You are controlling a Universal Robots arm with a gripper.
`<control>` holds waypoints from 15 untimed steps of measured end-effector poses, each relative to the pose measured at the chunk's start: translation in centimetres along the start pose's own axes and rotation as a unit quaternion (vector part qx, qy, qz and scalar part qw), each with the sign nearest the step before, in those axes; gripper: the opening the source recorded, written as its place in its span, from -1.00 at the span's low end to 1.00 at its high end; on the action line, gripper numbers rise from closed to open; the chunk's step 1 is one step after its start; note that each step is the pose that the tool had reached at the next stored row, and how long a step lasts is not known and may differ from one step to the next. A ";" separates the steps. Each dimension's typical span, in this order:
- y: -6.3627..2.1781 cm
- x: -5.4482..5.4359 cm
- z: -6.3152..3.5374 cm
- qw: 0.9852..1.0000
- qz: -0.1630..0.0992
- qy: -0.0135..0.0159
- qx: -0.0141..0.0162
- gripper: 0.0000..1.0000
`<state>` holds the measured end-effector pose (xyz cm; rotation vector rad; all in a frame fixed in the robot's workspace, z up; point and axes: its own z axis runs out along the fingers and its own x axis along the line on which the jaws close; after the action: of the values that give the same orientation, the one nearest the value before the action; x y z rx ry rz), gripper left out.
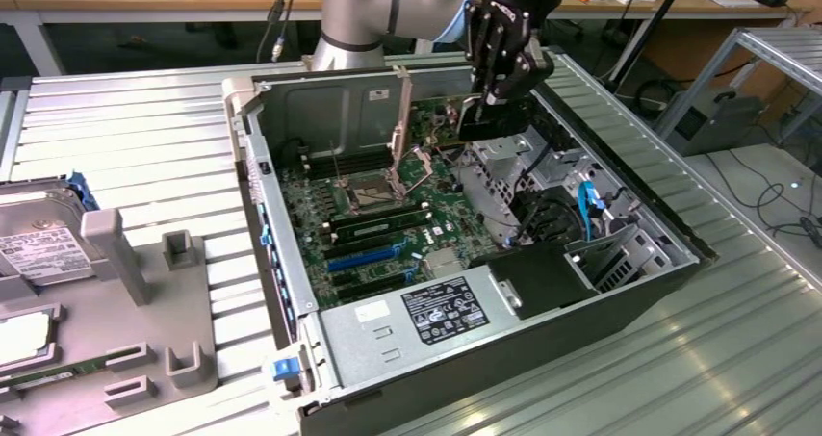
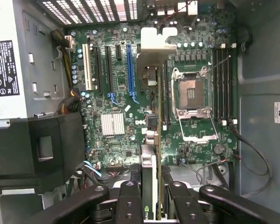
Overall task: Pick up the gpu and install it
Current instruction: 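Insert the gpu into the slot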
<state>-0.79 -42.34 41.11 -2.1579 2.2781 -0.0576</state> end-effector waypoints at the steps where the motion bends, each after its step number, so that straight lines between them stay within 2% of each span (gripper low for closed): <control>1: 0.00 0.0 0.00 1.000 -0.004 0.000 0.000 -0.46; 5: 0.00 0.0 0.01 1.000 -0.024 -0.001 0.001 -0.46; 7: 0.04 0.0 0.29 1.000 -0.004 0.000 0.000 -0.46; 15: 0.49 0.1 1.26 1.000 -0.005 0.000 0.000 -0.46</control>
<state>-1.25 -42.42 39.84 -2.1681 2.2682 -0.0575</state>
